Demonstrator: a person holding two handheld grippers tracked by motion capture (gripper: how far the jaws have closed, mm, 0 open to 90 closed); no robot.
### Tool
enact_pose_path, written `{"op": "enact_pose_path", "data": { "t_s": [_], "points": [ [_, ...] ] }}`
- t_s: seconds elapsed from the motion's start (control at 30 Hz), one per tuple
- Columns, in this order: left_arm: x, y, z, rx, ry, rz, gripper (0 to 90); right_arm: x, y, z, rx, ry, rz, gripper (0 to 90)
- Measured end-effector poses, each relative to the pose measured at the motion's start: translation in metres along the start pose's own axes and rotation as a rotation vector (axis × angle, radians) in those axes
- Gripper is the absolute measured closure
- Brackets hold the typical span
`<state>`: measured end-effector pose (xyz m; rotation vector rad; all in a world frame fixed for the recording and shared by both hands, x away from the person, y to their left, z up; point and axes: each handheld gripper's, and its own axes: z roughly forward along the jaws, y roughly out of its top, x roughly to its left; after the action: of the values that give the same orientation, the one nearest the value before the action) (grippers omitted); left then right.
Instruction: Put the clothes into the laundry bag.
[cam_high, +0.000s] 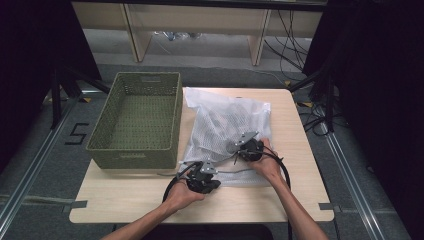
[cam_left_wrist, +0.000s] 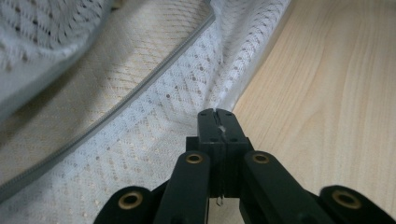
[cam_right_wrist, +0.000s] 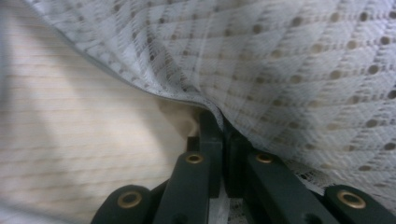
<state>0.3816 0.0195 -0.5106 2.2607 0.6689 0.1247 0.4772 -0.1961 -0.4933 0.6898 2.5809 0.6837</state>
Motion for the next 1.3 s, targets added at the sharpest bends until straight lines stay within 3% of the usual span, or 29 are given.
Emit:
{"op": "enact_pose_path", "data": {
  "t_s": [0.03,0.07,0.13,0.17,0.2,0.23,0.27,0.3,0.33,0.37,0.4,0.43,0.47,0.5,0.63,0.67,0.7,0.73,0.77,0.87,0.93,1.0,1.03,1.1,1.13,1.17,1.23,1.3],
  "points": [
    [0.0,0.0,-0.001,0.003,-0.006,0.014,89.9,-0.003,0.001,0.001,0.002,-0.011,-0.001,89.8],
    [0.002,0.0,-0.003,0.035,-0.01,0.04,89.9,-0.004,0.002,0.0,0.012,-0.005,0.014,89.8],
    [0.002,0.001,-0.003,0.041,-0.013,0.042,89.6,-0.004,0.003,-0.002,0.01,0.02,0.007,89.8],
    [0.002,0.001,-0.003,0.035,-0.014,0.033,89.0,-0.003,0.003,-0.005,0.008,0.024,-0.004,89.8],
    [-0.002,0.001,-0.001,-0.004,-0.021,-0.021,87.4,0.0,0.003,-0.009,0.011,0.01,-0.014,89.8],
    [-0.001,0.001,-0.003,0.018,-0.026,0.011,85.4,0.002,0.002,-0.011,0.006,0.033,-0.019,89.8],
    [-0.005,0.001,-0.001,-0.02,-0.02,-0.027,84.2,0.005,0.002,-0.015,0.007,0.025,-0.033,89.8],
    [-0.002,0.002,-0.005,0.017,-0.024,0.025,84.0,0.01,0.001,-0.019,0.01,0.027,-0.046,89.8],
    [-0.002,0.003,-0.007,0.028,-0.028,0.045,83.8,0.014,0.001,-0.022,0.011,0.03,-0.063,89.8],
    [-0.006,0.003,-0.005,-0.028,-0.026,-0.022,83.9,0.017,0.001,-0.027,0.006,0.034,-0.083,89.8],
    [-0.004,0.003,-0.007,-0.01,-0.022,0.006,83.6,0.021,0.001,-0.032,0.003,0.038,-0.096,89.8],
    [-0.005,0.003,-0.009,-0.016,-0.02,-0.014,82.5,0.022,0.001,-0.036,-0.014,0.039,-0.142,89.8],
    [-0.007,0.003,-0.009,-0.043,-0.033,-0.042,81.0,0.027,0.001,-0.041,-0.008,0.025,-0.139,89.9],
    [-0.007,0.003,-0.012,-0.04,-0.031,-0.033,78.7,0.031,0.0,-0.045,-0.017,0.018,-0.135,90.0],
    [-0.01,0.005,-0.028,-0.059,-0.03,-0.024,64.6,0.041,-0.006,-0.046,0.029,0.046,-0.185,90.0],
    [-0.013,0.005,-0.032,-0.082,-0.03,-0.03,61.5,0.04,-0.008,-0.043,0.043,0.048,-0.206,90.0],
    [-0.013,0.005,-0.032,-0.082,-0.03,-0.03,58.8,0.04,-0.008,-0.043,0.043,0.048,-0.206,90.0],
    [-0.014,0.004,-0.043,-0.092,-0.011,-0.001,57.2,0.041,-0.013,-0.036,0.09,0.066,-0.18,90.0],
    [-0.015,0.002,-0.047,-0.096,0.0,-0.009,55.1,0.041,-0.015,-0.033,0.1,0.076,-0.174,90.0],
    [-0.009,-0.006,-0.057,-0.086,0.029,-0.004,50.1,0.039,-0.016,-0.033,0.089,0.082,-0.157,89.7],
    [-0.006,-0.01,-0.063,-0.076,0.053,-0.019,47.6,0.038,-0.014,-0.038,0.058,0.084,-0.173,87.4],
    [-0.003,-0.013,-0.065,-0.08,0.052,-0.02,46.7,0.038,-0.014,-0.04,0.052,0.078,-0.146,85.1],
    [-0.001,-0.016,-0.069,-0.069,0.067,-0.022,45.7,0.04,-0.015,-0.043,0.038,0.074,-0.123,79.0],
    [0.0,-0.02,-0.073,-0.063,0.077,-0.011,44.3,0.039,-0.016,-0.046,0.007,0.051,-0.136,75.8],
    [0.0,-0.022,-0.075,-0.065,0.085,-0.017,43.1,0.039,-0.017,-0.05,0.008,0.056,-0.101,72.9],
    [0.0,-0.023,-0.078,-0.063,0.09,-0.008,42.7,0.038,-0.017,-0.052,-0.016,0.059,-0.096,69.3],
    [0.002,-0.026,-0.082,-0.064,0.1,-0.013,41.4,0.037,-0.019,-0.061,-0.057,0.046,-0.04,67.6],
    [0.002,-0.028,-0.086,-0.067,0.109,-0.024,40.7,0.034,-0.02,-0.071,-0.114,0.041,-0.032,63.4]
  ]
}}
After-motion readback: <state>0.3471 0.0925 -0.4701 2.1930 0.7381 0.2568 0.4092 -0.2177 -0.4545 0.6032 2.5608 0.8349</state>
